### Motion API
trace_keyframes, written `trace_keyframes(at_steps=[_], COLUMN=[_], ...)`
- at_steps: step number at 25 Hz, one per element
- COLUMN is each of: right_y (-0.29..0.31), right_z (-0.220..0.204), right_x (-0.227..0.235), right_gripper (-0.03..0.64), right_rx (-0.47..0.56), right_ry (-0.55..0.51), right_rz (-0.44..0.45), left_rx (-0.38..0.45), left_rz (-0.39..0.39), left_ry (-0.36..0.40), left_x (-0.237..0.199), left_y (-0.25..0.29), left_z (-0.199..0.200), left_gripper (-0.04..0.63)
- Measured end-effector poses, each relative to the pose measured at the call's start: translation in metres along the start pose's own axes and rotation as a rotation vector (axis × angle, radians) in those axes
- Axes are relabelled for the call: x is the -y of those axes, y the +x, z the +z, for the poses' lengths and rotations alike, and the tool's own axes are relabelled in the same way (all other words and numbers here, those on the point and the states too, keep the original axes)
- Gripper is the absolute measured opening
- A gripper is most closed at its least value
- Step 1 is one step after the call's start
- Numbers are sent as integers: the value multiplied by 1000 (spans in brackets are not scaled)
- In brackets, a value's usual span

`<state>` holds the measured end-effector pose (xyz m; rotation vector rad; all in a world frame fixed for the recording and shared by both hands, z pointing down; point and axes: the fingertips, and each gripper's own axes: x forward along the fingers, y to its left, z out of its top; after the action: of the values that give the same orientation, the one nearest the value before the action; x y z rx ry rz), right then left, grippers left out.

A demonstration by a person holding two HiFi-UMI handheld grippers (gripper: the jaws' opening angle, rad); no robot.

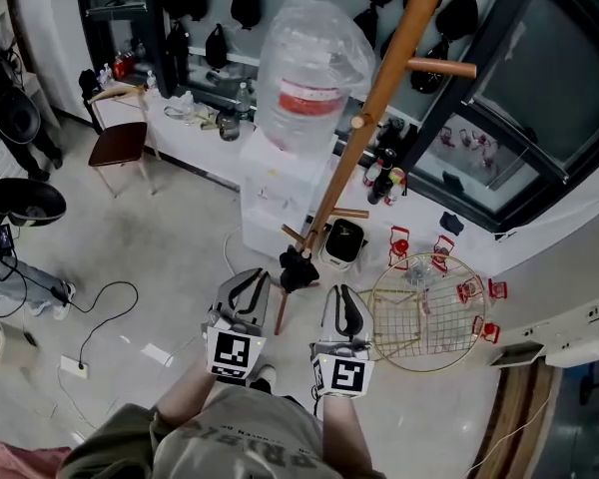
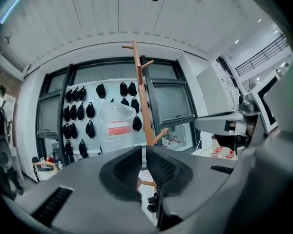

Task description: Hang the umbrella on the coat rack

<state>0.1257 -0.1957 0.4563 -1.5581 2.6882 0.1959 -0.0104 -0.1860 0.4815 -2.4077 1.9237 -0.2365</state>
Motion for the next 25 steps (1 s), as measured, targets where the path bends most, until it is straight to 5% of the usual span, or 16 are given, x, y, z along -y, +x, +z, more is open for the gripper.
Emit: trace_keyframes(at_steps=[3, 13, 25], right_y=[-4, -4, 9], right_z=[6, 31, 54], right_x=[0, 0, -12], right_gripper=[2, 1, 0], right_rx=[13, 67, 115], right_ry=[-3, 3, 31], right_rz=[-14, -12, 7], left_rx=[25, 104, 125], left_rz=[1, -51, -86], left_ry=[9, -61, -60], left_x=[-1, -3, -10], left_y=[0, -1, -1], left_z=[5, 27, 36], left_gripper=[15, 9, 9])
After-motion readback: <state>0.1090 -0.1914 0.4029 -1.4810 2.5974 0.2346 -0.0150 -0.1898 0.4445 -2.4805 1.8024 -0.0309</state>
